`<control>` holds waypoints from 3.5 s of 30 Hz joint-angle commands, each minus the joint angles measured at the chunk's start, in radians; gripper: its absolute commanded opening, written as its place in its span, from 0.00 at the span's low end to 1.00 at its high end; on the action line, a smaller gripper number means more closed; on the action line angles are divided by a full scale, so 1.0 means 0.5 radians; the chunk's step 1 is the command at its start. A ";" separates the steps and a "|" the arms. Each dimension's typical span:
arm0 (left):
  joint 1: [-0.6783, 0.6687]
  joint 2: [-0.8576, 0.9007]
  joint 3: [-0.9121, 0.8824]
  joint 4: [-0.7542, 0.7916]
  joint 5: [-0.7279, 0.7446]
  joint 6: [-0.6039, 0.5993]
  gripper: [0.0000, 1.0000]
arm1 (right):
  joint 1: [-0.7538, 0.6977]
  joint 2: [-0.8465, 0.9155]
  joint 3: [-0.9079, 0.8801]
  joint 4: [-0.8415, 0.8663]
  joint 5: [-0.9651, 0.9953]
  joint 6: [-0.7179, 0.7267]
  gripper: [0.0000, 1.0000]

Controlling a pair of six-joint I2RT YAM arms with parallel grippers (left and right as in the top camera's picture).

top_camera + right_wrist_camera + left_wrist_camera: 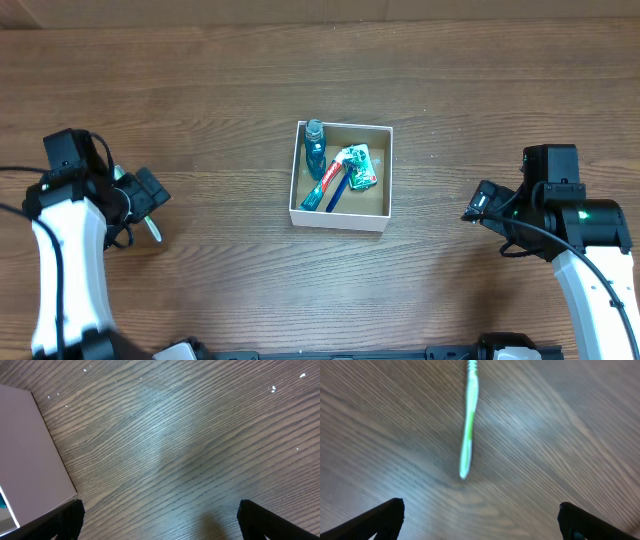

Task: Pack container
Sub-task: 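Grasp the green toothbrush with the left gripper, then lay the toothbrush into the box and open the left gripper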

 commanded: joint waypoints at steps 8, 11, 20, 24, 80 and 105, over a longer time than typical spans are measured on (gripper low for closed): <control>0.067 0.718 -0.016 0.410 0.040 0.122 1.00 | -0.007 -0.018 0.008 0.000 0.011 -0.005 1.00; 0.067 0.819 -0.016 0.469 0.035 0.121 1.00 | -0.007 -0.018 0.008 -0.002 0.011 -0.005 1.00; 0.066 0.852 -0.015 0.507 0.029 0.121 0.42 | -0.007 -0.018 0.008 -0.005 0.011 -0.005 1.00; 0.065 0.852 -0.015 0.496 0.029 0.121 0.13 | -0.007 -0.018 0.008 -0.005 0.012 -0.005 1.00; -1.951 0.706 0.428 0.443 0.156 1.555 0.10 | -0.007 -0.018 0.008 -0.007 0.011 -0.005 1.00; -1.657 0.142 1.051 -0.230 -0.069 0.778 0.81 | -0.001 0.164 0.461 0.206 -0.095 -0.334 1.00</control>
